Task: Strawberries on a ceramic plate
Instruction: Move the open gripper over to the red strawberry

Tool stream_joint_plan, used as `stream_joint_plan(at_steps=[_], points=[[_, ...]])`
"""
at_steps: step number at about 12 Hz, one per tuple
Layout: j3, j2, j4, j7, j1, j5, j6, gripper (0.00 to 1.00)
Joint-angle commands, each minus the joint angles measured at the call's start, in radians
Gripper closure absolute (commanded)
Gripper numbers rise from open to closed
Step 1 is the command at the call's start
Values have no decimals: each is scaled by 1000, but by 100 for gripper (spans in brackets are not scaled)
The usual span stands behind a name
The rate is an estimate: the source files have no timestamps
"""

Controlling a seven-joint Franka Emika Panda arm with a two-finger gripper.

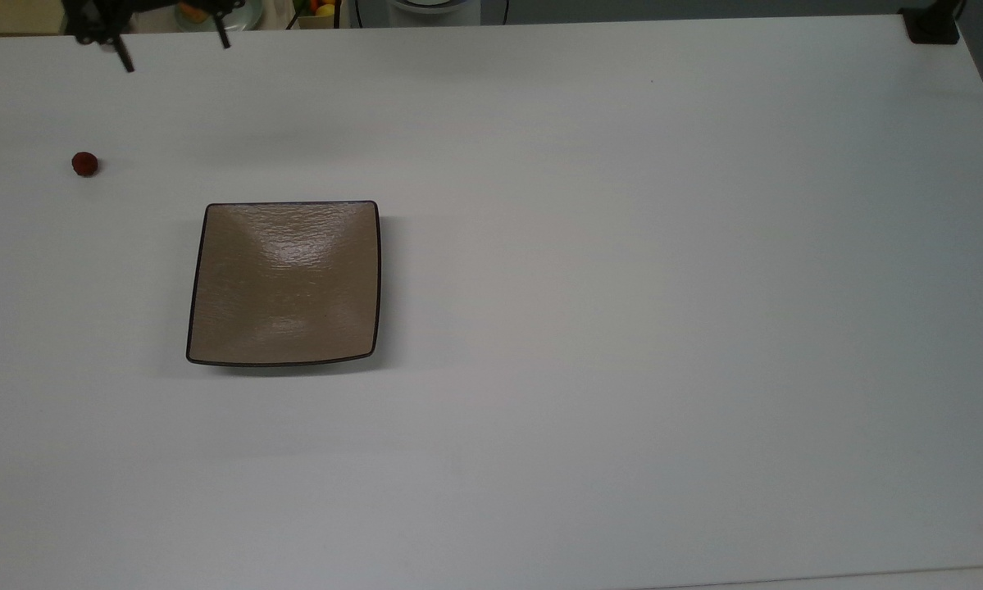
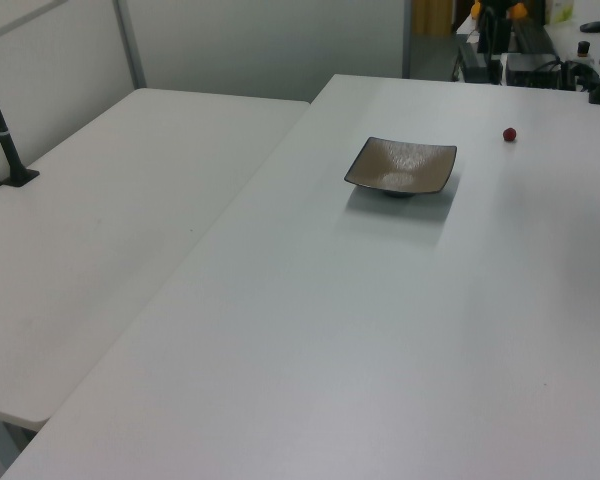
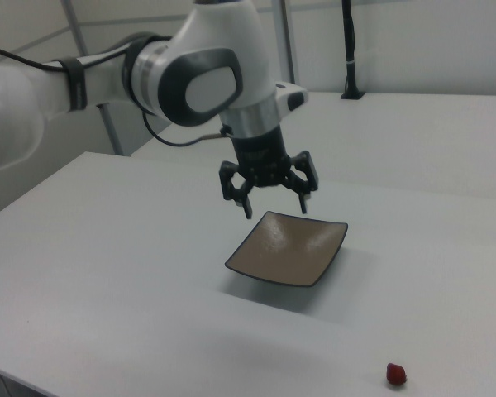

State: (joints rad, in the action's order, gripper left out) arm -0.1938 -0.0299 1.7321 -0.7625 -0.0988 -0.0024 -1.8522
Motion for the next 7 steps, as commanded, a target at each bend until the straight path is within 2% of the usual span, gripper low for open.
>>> stream_joint_plan(at_steps=[1, 4, 7], points=[[-52, -11, 40, -84, 5, 7, -59, 0], [-82, -27, 46, -106, 1, 7, -59, 0], [-87, -48, 58, -110, -25, 13, -62, 0]])
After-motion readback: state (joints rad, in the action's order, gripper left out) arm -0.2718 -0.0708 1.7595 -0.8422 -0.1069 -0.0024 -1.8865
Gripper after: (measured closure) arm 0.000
